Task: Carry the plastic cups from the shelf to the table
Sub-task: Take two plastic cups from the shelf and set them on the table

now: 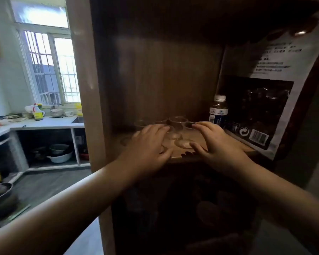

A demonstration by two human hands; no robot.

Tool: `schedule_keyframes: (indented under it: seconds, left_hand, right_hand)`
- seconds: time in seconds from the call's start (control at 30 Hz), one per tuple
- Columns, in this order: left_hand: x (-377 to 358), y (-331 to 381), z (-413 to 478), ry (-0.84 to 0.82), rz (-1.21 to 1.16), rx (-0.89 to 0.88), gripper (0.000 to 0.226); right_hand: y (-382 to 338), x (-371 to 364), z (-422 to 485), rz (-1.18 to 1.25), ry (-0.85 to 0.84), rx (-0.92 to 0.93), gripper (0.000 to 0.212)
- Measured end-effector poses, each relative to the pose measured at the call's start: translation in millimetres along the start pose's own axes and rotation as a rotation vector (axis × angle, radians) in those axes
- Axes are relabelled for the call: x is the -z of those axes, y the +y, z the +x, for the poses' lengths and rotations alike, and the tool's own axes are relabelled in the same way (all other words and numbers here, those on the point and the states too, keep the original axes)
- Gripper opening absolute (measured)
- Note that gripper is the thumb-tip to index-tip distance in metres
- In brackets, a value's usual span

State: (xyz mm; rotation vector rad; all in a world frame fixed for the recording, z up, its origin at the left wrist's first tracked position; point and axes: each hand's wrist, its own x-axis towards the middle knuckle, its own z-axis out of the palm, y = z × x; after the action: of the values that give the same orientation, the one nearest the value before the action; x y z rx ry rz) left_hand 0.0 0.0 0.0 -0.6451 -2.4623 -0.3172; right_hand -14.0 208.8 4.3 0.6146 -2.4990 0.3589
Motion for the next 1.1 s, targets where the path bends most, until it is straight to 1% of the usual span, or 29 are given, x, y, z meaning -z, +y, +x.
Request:
schedule_keyframes:
  seconds: [0.07,0.13,0.23,0.33,0.47,0.57,0.63,0.7,0.83,1.1]
  left_hand:
    - [-6.7,-1.4,7.1,0.012,-0.012,0.014,0.060]
    - [-12.1,-2.9,11.4,-0.012,0.009,0.031,0.061]
    - [-17.5,-6.0,17.6,-0.016,0.021,0.038,0.057]
    - [-18.4,-5.9,22.3,0.002,0.020,0.023,0.050]
    - [-21.6,-5.3,28.5,-0.037,0.008,0.023,0.042]
    - [-20.6,-4.1,31.1,-0.046,0.008,0.022,0.028]
    - [-20.1,-2.1,30.2,-0.080,0.012,0.000,0.020]
    - [-18.5,0.4,27.7,-0.096,-0.001,-0.015,0.018]
    - [-11.3,4.9,22.8,-0.059,-0.003,-0.032,0.019]
    - [1.8,5.9,9.3,-0.011,0.051,-0.049,0.018]
  right_hand:
    - [7.7,-4.8,9.7,0.036,0.008,-0.007,0.054]
    - [14.7,-10.7,16.9,0.055,-0.004,-0.002,0.054]
    - [24.0,-20.8,24.2,0.049,-0.007,0.027,0.054]
    - [27.3,-25.4,28.7,0.026,-0.008,0.036,0.052]
    - [29.9,-26.3,30.4,0.019,0.002,0.074,0.048]
    - [30.1,-23.7,30.1,0.028,0.026,0.097,0.042]
    - [30.0,-22.8,27.9,0.021,0.039,0.121,0.036]
    - [29.6,-20.9,24.3,0.007,0.044,0.146,0.032]
    - [27.0,-13.2,18.2,0.005,0.064,0.192,0.025]
    - [15.3,0.4,4.1,0.068,0.081,0.225,0.018]
